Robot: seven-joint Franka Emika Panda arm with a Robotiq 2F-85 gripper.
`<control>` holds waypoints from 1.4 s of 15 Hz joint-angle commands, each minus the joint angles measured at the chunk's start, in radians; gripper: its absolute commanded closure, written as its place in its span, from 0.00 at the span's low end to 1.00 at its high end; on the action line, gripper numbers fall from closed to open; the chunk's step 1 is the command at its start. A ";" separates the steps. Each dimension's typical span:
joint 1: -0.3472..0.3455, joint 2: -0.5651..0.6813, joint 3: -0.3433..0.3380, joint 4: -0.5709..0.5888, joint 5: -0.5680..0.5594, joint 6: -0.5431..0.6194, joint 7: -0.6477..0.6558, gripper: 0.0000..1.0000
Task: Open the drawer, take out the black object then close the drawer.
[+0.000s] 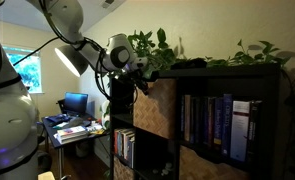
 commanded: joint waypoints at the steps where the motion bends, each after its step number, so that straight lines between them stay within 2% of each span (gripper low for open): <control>1: -0.028 0.063 0.010 0.050 -0.035 0.042 0.027 0.96; 14: -0.037 0.071 0.017 0.061 -0.070 0.035 0.045 0.95; 15: -0.035 0.060 0.017 0.060 -0.072 0.026 0.043 0.90; 16: -0.027 0.050 0.013 0.060 -0.066 0.010 0.035 0.68; 18: 0.041 0.015 -0.036 0.068 0.008 -0.086 -0.041 0.58; 19: 0.092 -0.001 -0.074 0.082 0.073 -0.160 -0.098 0.51; 21: 0.146 -0.022 -0.117 0.128 0.167 -0.320 -0.168 0.37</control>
